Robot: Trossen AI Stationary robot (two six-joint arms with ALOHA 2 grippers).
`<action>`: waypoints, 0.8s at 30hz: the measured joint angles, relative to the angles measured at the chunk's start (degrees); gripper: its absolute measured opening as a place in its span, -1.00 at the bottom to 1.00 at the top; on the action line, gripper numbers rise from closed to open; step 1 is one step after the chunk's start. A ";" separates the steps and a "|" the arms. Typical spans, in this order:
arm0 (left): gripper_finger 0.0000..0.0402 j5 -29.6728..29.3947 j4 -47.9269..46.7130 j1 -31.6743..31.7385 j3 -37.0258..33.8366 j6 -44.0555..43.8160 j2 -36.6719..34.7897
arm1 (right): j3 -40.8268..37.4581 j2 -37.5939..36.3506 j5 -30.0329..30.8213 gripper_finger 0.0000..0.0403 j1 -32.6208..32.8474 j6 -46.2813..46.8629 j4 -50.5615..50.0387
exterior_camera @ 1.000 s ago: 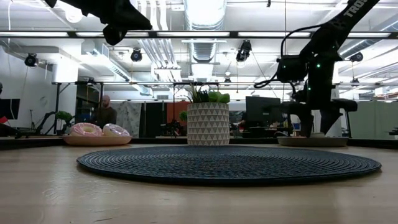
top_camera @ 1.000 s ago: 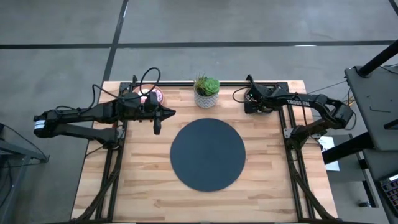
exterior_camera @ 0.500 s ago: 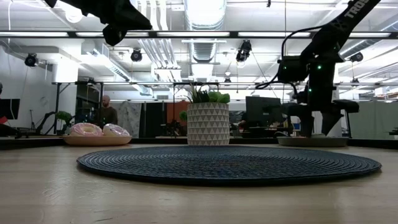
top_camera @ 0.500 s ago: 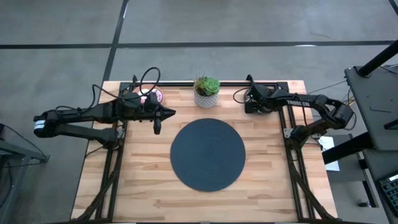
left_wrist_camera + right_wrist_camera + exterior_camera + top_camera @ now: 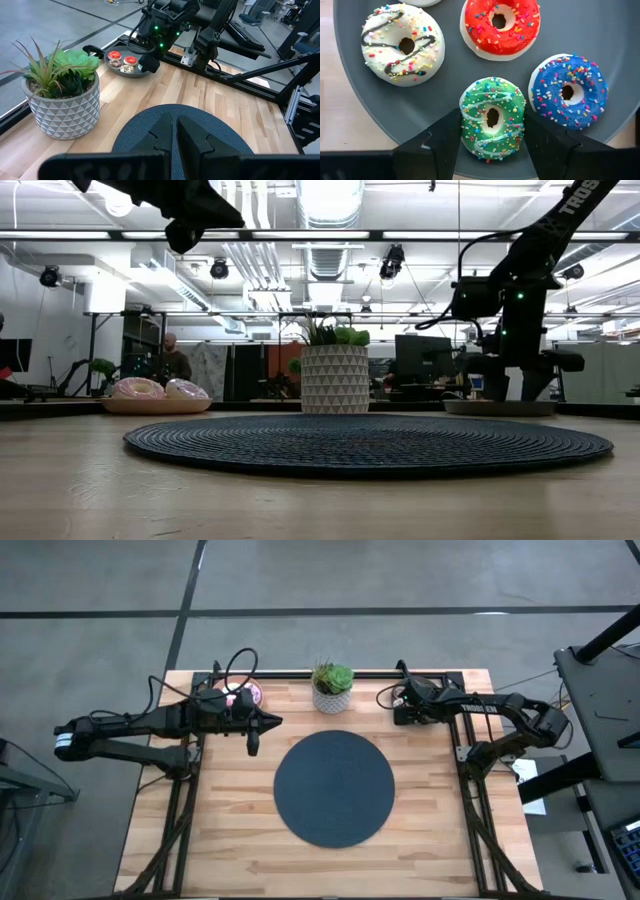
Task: Pick & Place donuts
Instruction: Put the small green donut on the gray plate
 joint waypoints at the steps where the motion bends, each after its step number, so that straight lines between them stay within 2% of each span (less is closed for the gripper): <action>1: -1.00 -0.02 -0.01 0.00 0.00 0.00 0.00 | 0.00 0.00 -0.06 -0.04 0.00 -0.14 0.17; 5: -1.00 0.01 0.00 0.00 0.00 0.00 0.00 | 0.00 0.00 -0.25 0.00 0.01 -1.04 1.15; 16: -1.00 -0.01 0.00 0.02 0.00 0.04 0.00 | 0.00 -0.50 -2.32 0.34 0.02 -1.52 1.17; 20: -1.00 -0.01 0.00 0.00 0.00 0.02 0.00 | 0.02 -3.52 -5.35 0.39 0.12 -1.63 1.21; 24: -1.00 -0.01 0.00 0.02 0.00 0.03 0.00 | 0.76 -8.73 -5.55 0.38 0.71 -2.79 1.22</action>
